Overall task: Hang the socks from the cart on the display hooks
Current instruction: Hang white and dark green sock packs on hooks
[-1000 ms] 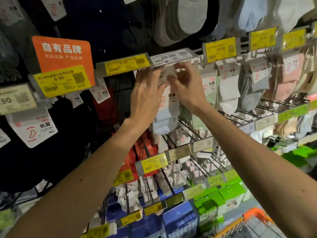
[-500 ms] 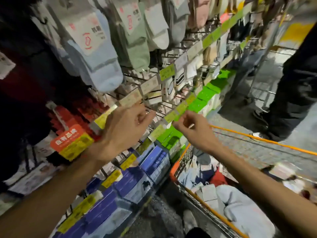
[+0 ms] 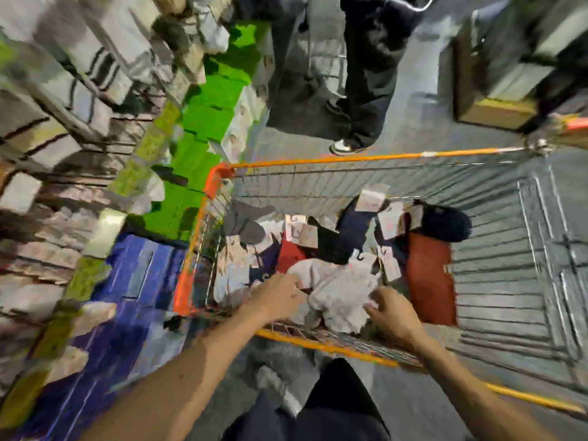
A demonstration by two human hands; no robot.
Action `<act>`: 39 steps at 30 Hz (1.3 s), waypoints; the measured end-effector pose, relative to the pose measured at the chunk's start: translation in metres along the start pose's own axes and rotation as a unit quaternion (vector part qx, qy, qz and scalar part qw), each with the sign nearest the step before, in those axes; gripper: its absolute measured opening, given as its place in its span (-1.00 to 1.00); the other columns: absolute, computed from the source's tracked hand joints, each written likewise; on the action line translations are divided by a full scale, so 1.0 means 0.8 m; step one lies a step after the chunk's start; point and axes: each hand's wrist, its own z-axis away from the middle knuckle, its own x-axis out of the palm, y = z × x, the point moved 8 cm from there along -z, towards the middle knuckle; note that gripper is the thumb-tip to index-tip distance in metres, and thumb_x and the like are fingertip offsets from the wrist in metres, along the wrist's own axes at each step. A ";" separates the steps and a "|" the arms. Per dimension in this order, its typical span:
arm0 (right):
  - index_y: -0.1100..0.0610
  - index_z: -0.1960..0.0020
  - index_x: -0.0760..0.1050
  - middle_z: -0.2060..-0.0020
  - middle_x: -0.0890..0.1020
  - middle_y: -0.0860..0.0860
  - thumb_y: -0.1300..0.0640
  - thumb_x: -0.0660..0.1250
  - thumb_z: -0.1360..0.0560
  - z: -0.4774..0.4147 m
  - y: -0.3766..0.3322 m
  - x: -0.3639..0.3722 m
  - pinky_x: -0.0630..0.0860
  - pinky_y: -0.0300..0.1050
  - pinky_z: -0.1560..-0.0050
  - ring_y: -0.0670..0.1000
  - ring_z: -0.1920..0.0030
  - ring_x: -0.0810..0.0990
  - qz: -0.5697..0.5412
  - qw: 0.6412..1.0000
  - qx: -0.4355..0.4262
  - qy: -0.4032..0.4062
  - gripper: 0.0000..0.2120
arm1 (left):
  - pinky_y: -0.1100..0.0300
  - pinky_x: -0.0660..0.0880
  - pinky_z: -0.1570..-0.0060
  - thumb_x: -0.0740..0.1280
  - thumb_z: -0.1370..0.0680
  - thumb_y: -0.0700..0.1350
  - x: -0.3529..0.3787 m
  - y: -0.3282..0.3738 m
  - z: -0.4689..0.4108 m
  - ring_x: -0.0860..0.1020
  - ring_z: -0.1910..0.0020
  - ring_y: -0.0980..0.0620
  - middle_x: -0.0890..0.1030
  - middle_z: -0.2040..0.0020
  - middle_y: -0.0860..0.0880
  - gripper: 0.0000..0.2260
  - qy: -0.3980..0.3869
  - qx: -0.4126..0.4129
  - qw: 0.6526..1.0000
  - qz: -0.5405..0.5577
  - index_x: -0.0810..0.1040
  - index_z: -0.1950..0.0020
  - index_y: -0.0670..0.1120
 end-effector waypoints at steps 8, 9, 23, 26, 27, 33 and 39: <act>0.19 -0.16 0.48 -0.11 0.55 0.17 0.12 0.37 -0.53 -0.081 0.107 -0.012 0.40 -0.01 -0.07 0.21 -0.19 0.50 -0.030 0.993 0.113 -0.011 -0.75 | 0.05 0.26 -0.41 0.34 -0.60 0.11 0.078 0.051 -0.140 0.28 -0.50 -0.11 0.29 -0.55 -0.09 -0.39 -0.019 -0.048 0.994 0.096 0.24 -0.56 -0.07; 0.21 -0.18 0.47 -0.13 0.55 0.18 0.13 0.36 -0.54 -0.090 0.111 -0.009 0.38 -0.02 -0.06 0.21 -0.20 0.49 -0.036 0.992 0.119 -0.019 -0.74 | 0.01 0.27 -0.44 0.36 -0.58 0.14 0.086 0.047 -0.152 0.27 -0.51 -0.12 0.26 -0.56 -0.09 -0.35 -0.019 -0.059 0.991 0.116 0.21 -0.57 -0.05; 0.16 -0.28 0.33 -0.15 0.53 0.10 0.09 0.09 -0.70 -0.149 0.156 0.056 0.32 -0.14 -0.08 0.12 -0.14 0.50 -0.256 0.933 0.249 -0.034 -0.78 | -0.10 0.20 -0.37 0.23 -0.41 0.49 0.135 0.022 -0.204 0.27 -0.49 -0.14 0.31 -0.51 -0.15 -0.10 0.028 -0.111 0.993 -0.034 0.06 -0.57 0.01; 0.14 -0.17 0.26 -0.08 0.52 0.09 0.08 0.17 -0.68 -0.145 0.164 0.065 0.30 -0.14 -0.03 0.09 -0.07 0.50 -0.274 0.921 0.277 -0.019 -0.84 | -0.01 0.21 -0.15 0.17 -0.41 0.53 0.123 0.025 -0.199 0.41 -0.26 -0.06 0.56 -0.21 -0.03 -0.28 0.066 -0.126 0.983 -0.118 0.35 -0.35 0.03; 0.14 -0.18 0.24 -0.09 0.51 0.08 0.06 0.23 -0.66 -0.145 0.166 0.065 0.32 -0.13 -0.03 0.07 -0.06 0.49 -0.284 0.914 0.289 -0.013 -0.77 | 0.00 0.21 -0.12 0.13 -0.43 0.53 0.124 0.027 -0.199 0.42 -0.23 -0.05 0.58 -0.16 -0.02 -0.30 0.061 -0.122 0.980 -0.145 0.40 -0.32 0.03; 0.13 -0.20 0.55 -0.05 0.67 -0.01 -0.21 0.43 -0.48 -0.146 0.188 0.084 0.55 0.05 -0.23 0.08 -0.11 0.62 -0.290 0.904 0.309 -0.057 -0.52 | -0.02 0.20 -0.10 0.04 -0.51 0.46 0.132 0.041 -0.202 0.35 -0.19 -0.07 0.51 -0.19 -0.04 -0.36 0.030 -0.058 0.970 -0.232 0.56 -0.27 0.03; 0.15 -0.31 0.49 -0.15 0.65 0.01 -0.02 0.50 -0.47 -0.142 0.168 0.080 0.56 -0.07 -0.14 0.03 -0.11 0.63 -0.399 0.871 0.284 -0.041 -0.51 | -0.04 0.48 -0.18 0.23 -0.59 0.26 0.160 0.028 -0.208 0.50 -0.28 -0.21 0.53 -0.32 -0.14 -0.41 -0.121 -0.077 0.989 0.026 0.31 -0.49 -0.07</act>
